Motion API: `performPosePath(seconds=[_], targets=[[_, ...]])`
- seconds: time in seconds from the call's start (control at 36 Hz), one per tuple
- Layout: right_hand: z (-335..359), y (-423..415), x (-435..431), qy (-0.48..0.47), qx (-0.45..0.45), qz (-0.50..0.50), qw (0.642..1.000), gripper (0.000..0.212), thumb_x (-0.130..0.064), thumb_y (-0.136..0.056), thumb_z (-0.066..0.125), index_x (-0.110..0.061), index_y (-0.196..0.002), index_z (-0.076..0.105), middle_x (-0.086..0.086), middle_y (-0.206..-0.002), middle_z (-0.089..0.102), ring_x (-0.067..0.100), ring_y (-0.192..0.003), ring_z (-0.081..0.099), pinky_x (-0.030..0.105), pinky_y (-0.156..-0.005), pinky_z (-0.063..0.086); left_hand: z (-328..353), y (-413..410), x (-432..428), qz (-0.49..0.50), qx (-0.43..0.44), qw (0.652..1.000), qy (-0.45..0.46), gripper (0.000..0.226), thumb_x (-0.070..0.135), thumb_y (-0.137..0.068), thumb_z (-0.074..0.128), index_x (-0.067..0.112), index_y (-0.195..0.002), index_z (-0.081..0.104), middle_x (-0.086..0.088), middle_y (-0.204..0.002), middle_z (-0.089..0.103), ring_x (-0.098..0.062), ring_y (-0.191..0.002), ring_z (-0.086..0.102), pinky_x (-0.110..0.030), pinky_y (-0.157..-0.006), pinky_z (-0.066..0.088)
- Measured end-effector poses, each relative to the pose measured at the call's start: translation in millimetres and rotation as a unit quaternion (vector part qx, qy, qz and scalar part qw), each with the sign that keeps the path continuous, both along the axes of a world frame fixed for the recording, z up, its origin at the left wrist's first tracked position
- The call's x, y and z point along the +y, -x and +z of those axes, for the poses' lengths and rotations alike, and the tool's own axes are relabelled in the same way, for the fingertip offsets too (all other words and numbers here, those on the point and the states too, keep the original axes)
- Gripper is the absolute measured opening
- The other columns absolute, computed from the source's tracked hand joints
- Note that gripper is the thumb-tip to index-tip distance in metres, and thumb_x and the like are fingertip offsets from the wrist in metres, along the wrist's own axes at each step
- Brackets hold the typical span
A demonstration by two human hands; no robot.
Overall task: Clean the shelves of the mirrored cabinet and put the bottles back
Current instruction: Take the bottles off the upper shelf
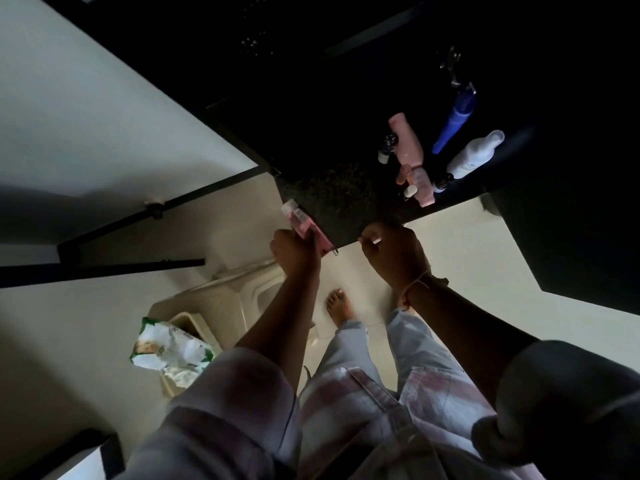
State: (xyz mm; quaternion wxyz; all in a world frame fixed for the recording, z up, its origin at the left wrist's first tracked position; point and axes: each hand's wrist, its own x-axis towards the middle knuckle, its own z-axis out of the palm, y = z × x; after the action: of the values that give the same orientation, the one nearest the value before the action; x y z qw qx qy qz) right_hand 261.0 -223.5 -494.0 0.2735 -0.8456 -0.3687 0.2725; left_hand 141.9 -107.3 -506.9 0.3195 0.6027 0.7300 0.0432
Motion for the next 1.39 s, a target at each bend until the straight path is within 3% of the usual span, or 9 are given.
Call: performPosePath(seconds=[0.14,0.42,0.58,0.78,0.89,0.97,1.11,1.25,1.39], targets=[[2.1,-2.7,8.7,0.005,-0.001,-0.002,1.0,0.013,-0.026,-0.088,0.059,-0.015,-0.089,0.068,0.004,-0.089,0.07,0.024,-0.08,0.066,0.036,-0.068,0.055,-3.0,-2.3,11.8,-0.023,0.041,0.999,-0.015,0.044,0.04,-0.087,0.065,-0.001,-0.102,0.063,-0.02,-0.104,0.064,-0.036,-0.104,0.056,-0.036,-0.084,0.037],[10.4,-11.9,2.8,-0.012,0.007,-0.07,0.997,0.009,-0.023,-0.087,0.06,-0.017,-0.088,0.067,0.003,-0.087,0.072,0.025,-0.077,0.067,0.033,-0.067,0.054,22.3,-33.5,10.0,0.019,-0.088,0.995,0.041,0.031,0.037,-0.09,0.065,0.007,-0.097,0.072,-0.004,-0.087,0.068,-0.014,-0.072,0.057,-0.008,-0.043,0.034],[13.5,-23.0,-13.2,-0.014,-0.025,-0.112,0.993,0.009,-0.018,-0.086,0.059,-0.015,-0.087,0.068,0.008,-0.083,0.072,0.028,-0.075,0.068,0.03,-0.066,0.052,24.6,-76.6,-3.4,0.0,-0.179,0.975,0.133,0.027,0.038,-0.086,0.07,0.011,-0.088,0.067,-0.006,-0.08,0.072,-0.014,-0.07,0.07,-0.03,-0.064,0.059],[16.3,-36.8,-24.9,-0.026,-0.036,-0.147,0.988,0.01,-0.015,-0.086,0.059,-0.015,-0.087,0.069,0.005,-0.085,0.071,0.024,-0.076,0.067,0.029,-0.067,0.052,20.0,-108.3,-14.7,0.027,-0.212,0.965,0.153,0.024,0.035,-0.086,0.07,0.012,-0.082,0.063,-0.013,-0.089,0.072,-0.021,-0.08,0.072,-0.038,-0.074,0.061],[17.3,-42.0,-30.7,-0.041,-0.049,-0.156,0.986,0.009,-0.014,-0.086,0.058,-0.015,-0.086,0.067,0.004,-0.083,0.069,0.022,-0.074,0.065,0.027,-0.064,0.049,37.1,-107.5,-21.3,0.004,-0.175,0.98,0.097,0.032,0.03,-0.094,0.059,0.003,-0.111,0.061,-0.003,-0.096,0.063,-0.017,-0.089,0.064,-0.024,-0.075,0.053],[20.4,-45.8,-33.4,-0.059,-0.061,-0.153,0.985,0.009,-0.018,-0.089,0.056,-0.015,-0.089,0.065,0.003,-0.084,0.065,0.019,-0.074,0.061,0.019,-0.064,0.04,43.4,-97.8,-22.9,-0.029,-0.163,0.986,0.016,0.027,0.028,-0.097,0.054,0.005,-0.105,0.066,0.002,-0.088,0.064,-0.015,-0.081,0.065,-0.023,-0.064,0.05],[36.8,-51.1,-30.2,-0.135,-0.049,-0.173,0.974,0.012,-0.02,-0.091,0.057,-0.012,-0.093,0.066,0.002,-0.085,0.066,0.015,-0.074,0.06,0.023,-0.065,0.046,63.6,-89.0,-34.8,-0.039,-0.272,0.961,0.019,0.023,0.029,-0.094,0.06,0.01,-0.084,0.067,-0.002,-0.074,0.07,-0.009,-0.067,0.067,-0.028,-0.061,0.055],[60.9,-58.5,-28.4,-0.156,0.078,-0.179,0.968,0.017,-0.022,-0.093,0.058,-0.017,-0.107,0.067,-0.004,-0.094,0.07,-0.003,-0.078,0.06,-0.001,-0.067,0.039,82.1,-104.7,-48.0,-0.037,-0.398,0.912,0.089,0.012,0.013,-0.095,0.059,0.004,-0.09,0.066,0.001,-0.071,0.066,-0.001,-0.063,0.063,-0.016,-0.058,0.048],[64.3,-72.1,-29.6,-0.11,0.215,-0.259,0.935,0.009,-0.035,-0.085,0.059,-0.039,-0.091,0.066,-0.005,-0.078,0.07,0.016,-0.078,0.067,0.046,-0.077,0.056,81.7,-125.7,-50.2,-0.045,-0.4,0.906,0.132,0.018,0.008,-0.094,0.06,0.009,-0.076,0.062,0.008,-0.053,0.057,0.003,-0.048,0.05,-0.014,-0.049,0.04]])
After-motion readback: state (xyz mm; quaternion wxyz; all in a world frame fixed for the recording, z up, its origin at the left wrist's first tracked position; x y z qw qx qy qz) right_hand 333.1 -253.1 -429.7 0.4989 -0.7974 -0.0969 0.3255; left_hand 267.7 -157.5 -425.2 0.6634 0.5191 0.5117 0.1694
